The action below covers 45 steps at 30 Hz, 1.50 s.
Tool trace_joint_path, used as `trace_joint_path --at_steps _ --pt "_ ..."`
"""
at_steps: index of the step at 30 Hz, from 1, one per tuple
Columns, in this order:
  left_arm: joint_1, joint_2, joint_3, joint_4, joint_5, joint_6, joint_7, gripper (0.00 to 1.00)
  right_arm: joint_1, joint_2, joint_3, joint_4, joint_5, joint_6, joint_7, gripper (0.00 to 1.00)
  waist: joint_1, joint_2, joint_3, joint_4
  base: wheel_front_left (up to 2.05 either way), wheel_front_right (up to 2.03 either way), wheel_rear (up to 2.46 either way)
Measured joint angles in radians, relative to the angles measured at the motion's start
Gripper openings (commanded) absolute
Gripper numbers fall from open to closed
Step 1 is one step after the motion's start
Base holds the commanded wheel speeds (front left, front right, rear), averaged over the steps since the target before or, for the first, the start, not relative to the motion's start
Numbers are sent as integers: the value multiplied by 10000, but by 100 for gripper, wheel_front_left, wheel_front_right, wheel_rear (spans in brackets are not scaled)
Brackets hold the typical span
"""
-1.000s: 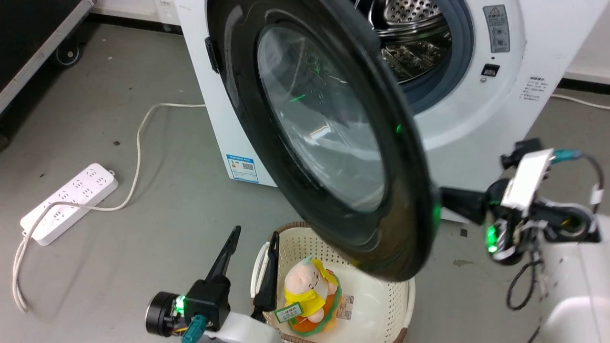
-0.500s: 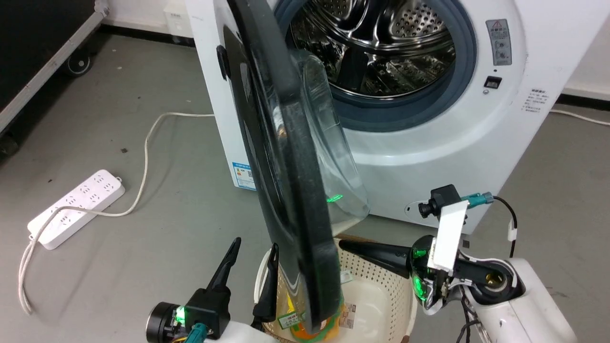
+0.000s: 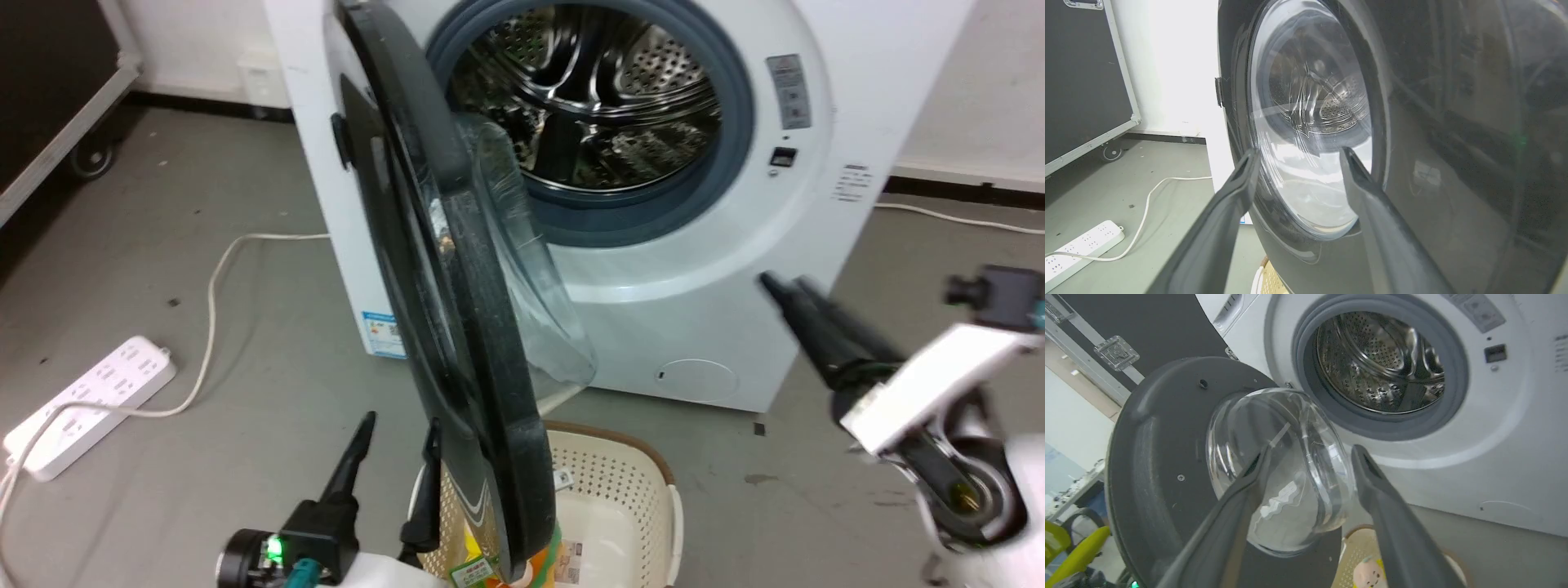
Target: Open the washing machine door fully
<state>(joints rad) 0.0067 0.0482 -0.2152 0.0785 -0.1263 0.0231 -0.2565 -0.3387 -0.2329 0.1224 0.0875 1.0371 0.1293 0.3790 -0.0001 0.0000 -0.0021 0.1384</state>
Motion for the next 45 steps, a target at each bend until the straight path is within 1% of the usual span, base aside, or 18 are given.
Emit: trace_joint_path --at_steps 2,5,7,9,12,14,17,21,23,27,28,29,35,37,40,41,45 --pt "26 6 148 -65 0 -59 -2 100 302 -525 201 -593 -1118 4 -1202 100 0 0 -44 -133 0 0 0" --pt "87 4 357 -150 10 -146 0 100 854 -1064 351 -988 -2621 4 -2821 100 0 0 -95 -326 0 0 0" --pt "145 4 447 -182 33 -192 0 100 1314 -1244 303 -1039 -3601 4 -3756 100 0 0 -127 -439 0 0 0" --pt "200 4 558 -221 82 -263 0 100 1786 -1256 178 -1118 -4552 4 -4585 100 0 0 -148 -549 0 0 0" --pt "348 4 667 -217 104 -357 0 100 2509 -872 -307 -1189 -5532 4 -5451 100 0 0 -159 -676 0 0 0" --pt "397 6 723 -207 104 -439 -2 100 3023 -456 -568 -1195 -6071 4 -5716 100 0 0 -159 -734 0 0 0" --pt "447 6 786 -146 100 -523 0 100 3745 21 -617 -1168 -6930 4 -5969 100 0 0 -146 -813 0 0 0" --pt "510 6 884 -59 86 -616 0 100 4444 744 -780 -1009 -7674 4 -6151 100 0 0 -140 -873 0 0 0" --pt "510 6 947 -52 73 -617 0 100 4671 1124 -926 -951 -7869 4 -6217 100 1 0 -140 -906 0 0 0" --pt "513 6 963 -52 -4 -617 0 100 4849 1419 -1014 -968 -8232 4 -6289 100 1 0 -142 -939 0 0 0" --pt "515 6 955 -29 -19 -648 0 33 4864 1457 -1026 -972 -8276 4 -6293 100 1 0 -145 -940 0 0 0" --pt "521 6 945 -23 -15 -700 0 0 4884 1499 -1074 -972 -8284 4 -6320 100 1 -1 -150 -938 0 0 0" --pt "519 6 1030 -318 -61 -759 -2 0 4947 1666 -1229 -953 -8343 4 -6360 100 1 0 -146 -901 0 0 0" --pt "495 4 1189 -738 -270 -658 -2 0 4946 1691 -1283 -955 -8341 4 -6360 100 1 0 -143 -878 0 0 0" --pt "236 6 1599 -2036 -945 -337 -4 0 4941 1718 -1289 -953 -8316 4 -6362 100 1 0 -138 -846 0 0 0" --pt "143 6 1666 -2428 -1122 -307 -8 0 4940 1724 -1273 -936 -8293 4 -6362 100 1 0 -142 -849 0 0 0" --pt "-370 8 1987 -4042 -1126 -134 -12 0 4940 1745 -1306 -878 -8253 4 -6362 100 1 0 -163 -823 0 0 0"
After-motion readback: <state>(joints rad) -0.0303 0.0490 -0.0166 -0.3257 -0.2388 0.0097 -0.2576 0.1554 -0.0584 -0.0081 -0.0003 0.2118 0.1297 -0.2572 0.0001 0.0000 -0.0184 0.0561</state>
